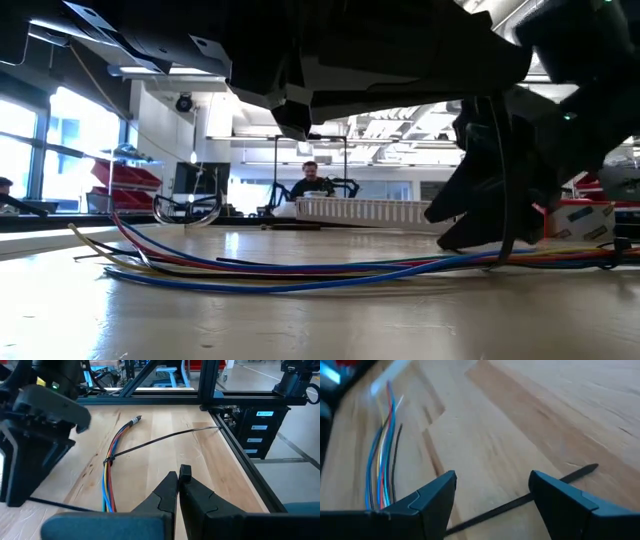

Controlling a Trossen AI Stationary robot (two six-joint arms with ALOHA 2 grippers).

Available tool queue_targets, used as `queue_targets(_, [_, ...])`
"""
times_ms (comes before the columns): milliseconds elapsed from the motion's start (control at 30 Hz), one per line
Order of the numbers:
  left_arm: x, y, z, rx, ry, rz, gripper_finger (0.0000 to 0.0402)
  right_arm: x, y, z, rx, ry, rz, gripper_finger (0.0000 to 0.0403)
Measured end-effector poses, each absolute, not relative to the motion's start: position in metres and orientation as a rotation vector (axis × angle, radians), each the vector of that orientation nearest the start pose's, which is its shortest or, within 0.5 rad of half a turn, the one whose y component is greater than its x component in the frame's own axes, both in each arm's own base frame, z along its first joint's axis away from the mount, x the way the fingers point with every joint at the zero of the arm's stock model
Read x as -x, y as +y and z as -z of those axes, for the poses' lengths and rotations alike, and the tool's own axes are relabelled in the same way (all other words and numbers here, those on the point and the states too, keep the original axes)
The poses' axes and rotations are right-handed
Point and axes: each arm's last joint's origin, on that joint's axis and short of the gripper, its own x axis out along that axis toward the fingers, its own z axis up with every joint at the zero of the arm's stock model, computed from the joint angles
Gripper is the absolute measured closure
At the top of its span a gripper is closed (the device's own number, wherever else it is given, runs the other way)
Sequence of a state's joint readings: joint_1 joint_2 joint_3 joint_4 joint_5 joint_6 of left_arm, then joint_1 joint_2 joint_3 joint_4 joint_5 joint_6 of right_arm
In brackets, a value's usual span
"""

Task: Ziptie cables
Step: Wrap the black zip tie on the cable wires

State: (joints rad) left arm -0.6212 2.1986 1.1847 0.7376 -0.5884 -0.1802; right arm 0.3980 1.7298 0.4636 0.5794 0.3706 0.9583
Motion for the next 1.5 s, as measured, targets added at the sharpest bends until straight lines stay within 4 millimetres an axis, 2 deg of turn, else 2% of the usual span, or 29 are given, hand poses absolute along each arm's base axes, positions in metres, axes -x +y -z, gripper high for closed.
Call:
queue_targets(133, [-0.37,-0.245,-0.116,0.022,0.229,0.012,0.0402,-0.252,0.093,-0.104,-0.576,0.559,0.222,0.0156])
queue_targets(233, [-0.37,-0.245,-0.116,0.022,0.229,0.012,0.0402,-0.247,0.087,-0.119,-0.506,0.527,0.318,0.0156])
queue_targets(333, [-0.37,-0.245,-0.116,0.022,0.229,0.012,0.0402,-0.235,0.078,-0.12,-0.479,0.568,0.463,0.0156])
queue_targets(400, [-0.37,-0.245,-0.116,0.022,0.229,0.011,0.0402,-0.234,0.073,-0.119,-0.516,0.592,0.479,0.0156])
queue_targets(533, [-0.371,-0.245,-0.116,0.022,0.229,0.01,0.0402,-0.235,0.067,-0.104,-0.59,0.678,0.425,0.0156])
queue_targets(733, [-0.371,-0.245,-0.117,0.027,0.223,0.011,0.0402,-0.246,0.067,-0.089,-0.614,0.658,0.375,0.0156])
queue_targets(1267, [-0.371,-0.245,-0.117,0.026,0.223,0.012,0.0402,-0.252,0.084,-0.094,-0.655,0.668,0.081,0.0156])
queue_targets(1500, [-0.371,-0.245,-0.116,0.026,0.223,0.012,0.0402,-0.251,0.091,-0.096,-0.654,0.666,0.04,0.0156])
